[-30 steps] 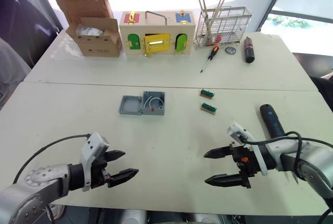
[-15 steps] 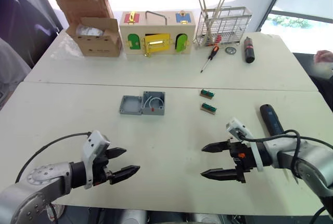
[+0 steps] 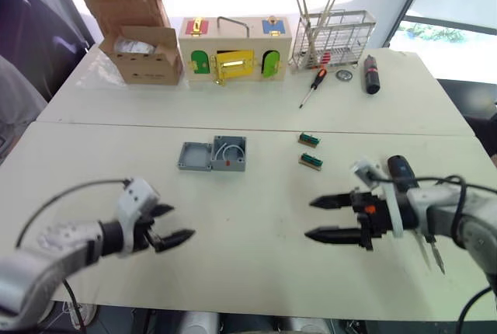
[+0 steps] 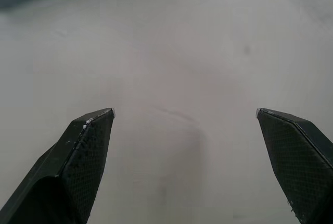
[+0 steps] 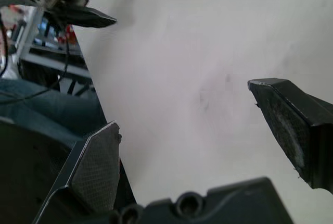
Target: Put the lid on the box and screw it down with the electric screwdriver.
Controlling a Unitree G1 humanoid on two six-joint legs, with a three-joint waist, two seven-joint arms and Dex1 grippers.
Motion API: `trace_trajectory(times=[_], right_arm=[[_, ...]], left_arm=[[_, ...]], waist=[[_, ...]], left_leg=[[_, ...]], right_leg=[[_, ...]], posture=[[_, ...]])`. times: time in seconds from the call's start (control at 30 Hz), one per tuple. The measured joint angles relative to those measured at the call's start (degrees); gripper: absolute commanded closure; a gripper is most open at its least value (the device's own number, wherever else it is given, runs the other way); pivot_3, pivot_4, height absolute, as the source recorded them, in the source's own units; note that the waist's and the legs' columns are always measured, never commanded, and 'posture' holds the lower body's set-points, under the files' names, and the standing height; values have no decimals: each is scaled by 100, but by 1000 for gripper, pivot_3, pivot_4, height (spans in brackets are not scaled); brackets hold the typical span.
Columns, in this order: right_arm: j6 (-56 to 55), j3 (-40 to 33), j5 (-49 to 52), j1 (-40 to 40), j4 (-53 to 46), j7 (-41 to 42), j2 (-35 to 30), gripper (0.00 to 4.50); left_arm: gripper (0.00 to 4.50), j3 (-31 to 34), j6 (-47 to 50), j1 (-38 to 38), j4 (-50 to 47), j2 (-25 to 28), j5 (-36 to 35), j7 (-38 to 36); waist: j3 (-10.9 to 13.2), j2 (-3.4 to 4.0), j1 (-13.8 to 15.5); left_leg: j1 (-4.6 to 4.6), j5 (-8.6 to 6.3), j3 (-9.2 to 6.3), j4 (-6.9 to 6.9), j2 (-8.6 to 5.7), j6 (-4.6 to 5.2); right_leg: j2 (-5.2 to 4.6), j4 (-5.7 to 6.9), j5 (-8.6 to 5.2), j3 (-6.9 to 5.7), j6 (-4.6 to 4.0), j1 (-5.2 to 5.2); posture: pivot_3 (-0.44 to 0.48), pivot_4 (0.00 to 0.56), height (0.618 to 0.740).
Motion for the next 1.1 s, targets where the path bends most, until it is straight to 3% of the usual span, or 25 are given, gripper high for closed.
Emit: trace_trajectory(times=[0.07, 0.17, 0.27, 0.43, 0.57, 0.87, 1.1], right_arm=[[75, -15, 173, -206, -120, -182, 209, 46], [64, 116, 195, -290, -237, -428, 454, 46], [58, 139, 202, -249, -327, -660, 623, 46], [47, 92, 300, -106, -609, -1213, 1024, 46], [11, 176, 298, 213, -868, -1674, 1336, 46], [-245, 233, 226, 650, -1007, -2180, 1564, 46], [-455, 257, 167, 846, -1010, -2369, 1610, 46]], left_arm=[[0, -363, -158, -1065, 561, 335, 326, -423], [0, -1379, -427, -2826, 1352, 320, 934, -1202], [0, -2168, -559, -3653, 1850, 68, 1331, -1896], [0, -3135, -885, -4321, 2521, -699, 1892, -2644], [0, -3605, -1413, -4680, 3346, -1239, 2508, -2825], [0, -3663, -2119, -5232, 4738, -2056, 3170, -3043], [0, -3663, -2370, -5317, 5102, -2256, 3449, -3328]], waist=[[0, 0, -2], [0, 1, 3], [1, 0, -31], [2, -3, -9], [3, -4, -15], [3, -4, -25], [2, -4, -29]], left_leg=[[-12, 0, 2, -1, -5, 0], [-51, 16, 6, 12, -19, -28], [-53, 16, 17, 16, -31, -27], [-52, 17, 11, 24, -24, -26], [-54, 17, 7, 25, -21, -26], [-53, 17, 7, 26, -16, -26], [-53, 17, 7, 27, -14, -26]], right_leg=[[2, -2, 0, -1, 0, -14], [8, 7, 1, -1, 3, -45], [-2, 15, 8, 1, 14, -48], [6, 7, 10, 4, 20, -46], [10, 10, 10, 7, 20, -48], [11, 10, 10, 7, 20, -49], [11, 11, 10, 7, 20, -50]], posture=[[0, 150, 740], [0, 150, 740], [0, 150, 740], [0, 150, 740], [0, 150, 740], [0, 150, 740], [0, 150, 740]])
